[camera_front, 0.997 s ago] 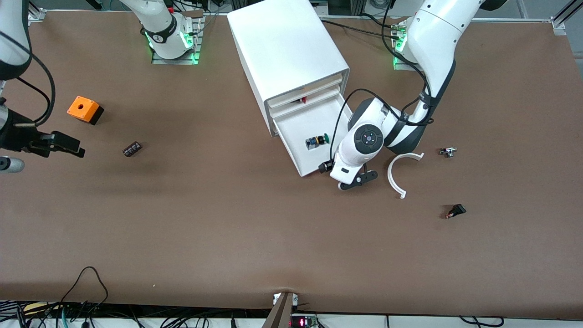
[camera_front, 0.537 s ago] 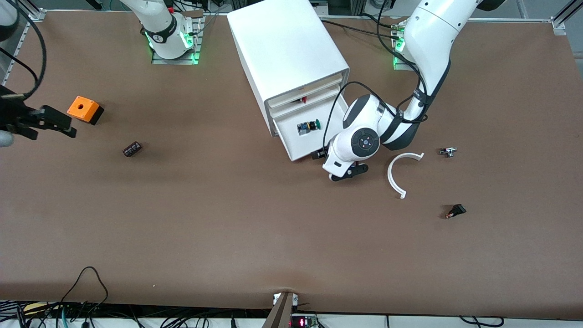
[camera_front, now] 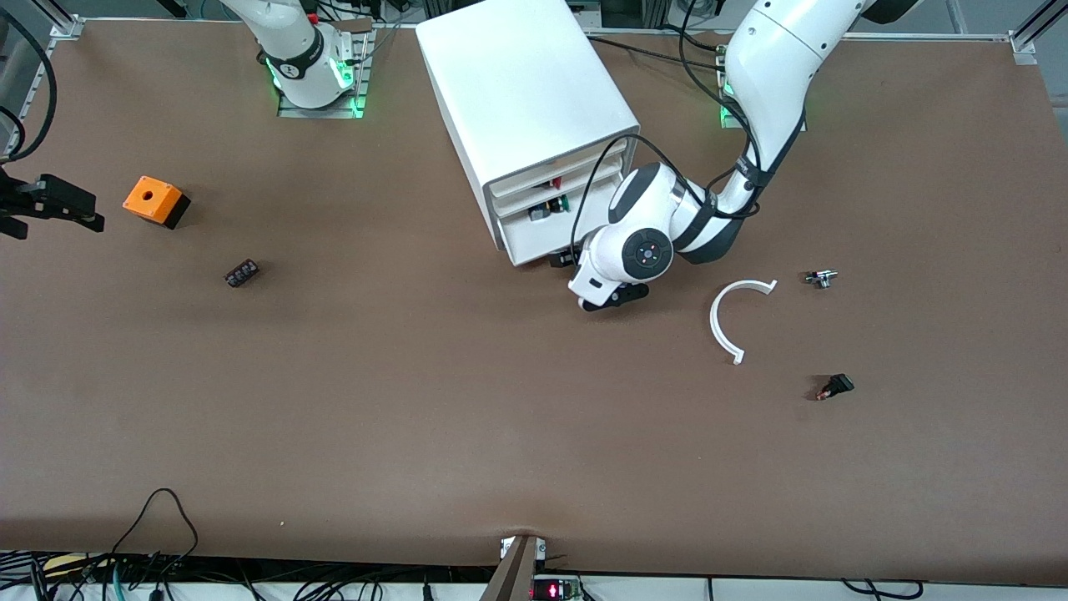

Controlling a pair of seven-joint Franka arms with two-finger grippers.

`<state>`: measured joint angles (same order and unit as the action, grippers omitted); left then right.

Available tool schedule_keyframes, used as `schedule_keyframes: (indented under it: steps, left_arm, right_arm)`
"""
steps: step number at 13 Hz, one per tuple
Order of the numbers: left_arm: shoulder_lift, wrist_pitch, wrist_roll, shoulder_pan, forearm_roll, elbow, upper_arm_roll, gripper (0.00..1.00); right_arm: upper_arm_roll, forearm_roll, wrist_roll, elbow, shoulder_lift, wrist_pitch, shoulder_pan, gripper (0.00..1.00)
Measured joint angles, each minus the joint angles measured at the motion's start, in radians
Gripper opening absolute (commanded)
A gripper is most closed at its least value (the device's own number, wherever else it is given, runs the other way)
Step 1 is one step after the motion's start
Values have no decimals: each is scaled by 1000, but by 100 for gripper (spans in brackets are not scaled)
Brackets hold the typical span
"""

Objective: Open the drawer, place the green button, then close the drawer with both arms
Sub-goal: 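Push the drawer fully shut with the left gripper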

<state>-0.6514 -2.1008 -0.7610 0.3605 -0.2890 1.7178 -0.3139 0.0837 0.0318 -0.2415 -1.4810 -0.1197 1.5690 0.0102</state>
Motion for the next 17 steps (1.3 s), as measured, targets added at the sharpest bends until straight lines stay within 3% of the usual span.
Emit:
schedule_keyframes:
  steps: [10, 17]
  left_arm:
    - [0, 0, -5, 9, -19, 31, -57, 100]
    - [1, -2, -38, 30, -19, 28, -64, 100]
  right_arm:
    - [-6, 0, -188, 5, -15, -36, -10, 100]
    - [-18, -1, -187, -28, 53, -25, -13, 100]
